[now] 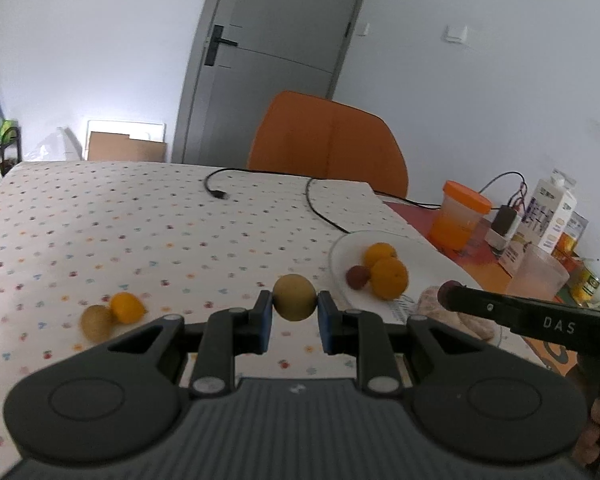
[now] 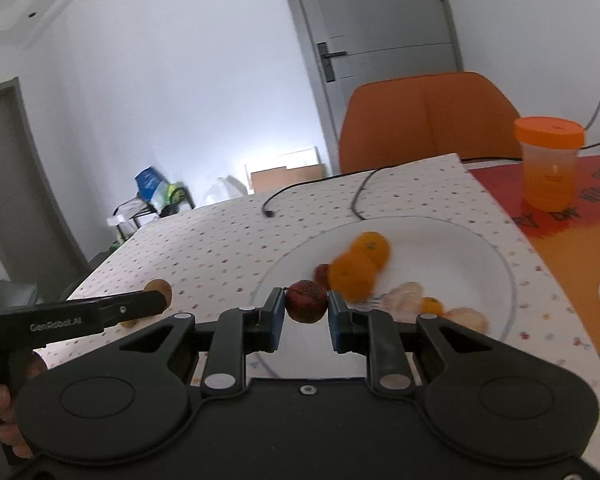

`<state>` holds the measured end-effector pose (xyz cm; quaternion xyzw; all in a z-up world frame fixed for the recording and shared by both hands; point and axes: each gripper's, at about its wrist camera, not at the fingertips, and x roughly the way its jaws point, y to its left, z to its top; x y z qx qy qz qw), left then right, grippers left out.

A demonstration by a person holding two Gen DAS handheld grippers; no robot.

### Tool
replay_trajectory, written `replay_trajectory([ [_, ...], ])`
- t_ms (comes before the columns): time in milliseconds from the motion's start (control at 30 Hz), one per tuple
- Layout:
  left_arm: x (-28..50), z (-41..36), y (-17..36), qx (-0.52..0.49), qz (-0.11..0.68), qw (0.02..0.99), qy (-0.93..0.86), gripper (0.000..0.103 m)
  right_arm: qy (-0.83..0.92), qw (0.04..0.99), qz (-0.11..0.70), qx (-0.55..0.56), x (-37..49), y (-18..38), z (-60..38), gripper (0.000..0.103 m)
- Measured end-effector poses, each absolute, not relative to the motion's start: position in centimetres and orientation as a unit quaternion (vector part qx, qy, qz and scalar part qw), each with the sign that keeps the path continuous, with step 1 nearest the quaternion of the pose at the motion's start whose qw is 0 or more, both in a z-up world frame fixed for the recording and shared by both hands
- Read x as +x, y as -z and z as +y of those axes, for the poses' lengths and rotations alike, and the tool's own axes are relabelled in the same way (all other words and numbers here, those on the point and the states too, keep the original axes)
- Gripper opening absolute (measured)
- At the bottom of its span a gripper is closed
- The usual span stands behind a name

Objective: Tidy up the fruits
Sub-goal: 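Carry the plum and yellow-brown fruit onto the white plate and open both tools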

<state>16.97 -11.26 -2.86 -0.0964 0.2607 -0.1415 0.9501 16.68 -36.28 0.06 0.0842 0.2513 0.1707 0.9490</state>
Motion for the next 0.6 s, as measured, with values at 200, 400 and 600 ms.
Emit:
replay_trajectory([
  [200, 17.6, -13.5, 2.7, -0.082, 0.263, 0.948, 0.161, 0.022, -0.153, 0.952, 0.248, 0.092, 16.5, 0.3, -38.2, 0.022],
  [400, 18.1, -15.7, 2.7, -0.071, 0.265, 0.945, 0.18, 0.022, -0.129, 0.955, 0.246, 0.1, 16.6, 0.5, -40.4, 0.022],
  [600, 18.7, -17.6, 3.0, -0.061, 0.268, 0.942, 0.193, 0.022, -0.104, 0.958, 0.245, 0.103, 16.9, 0.9, -42.5, 0.022],
])
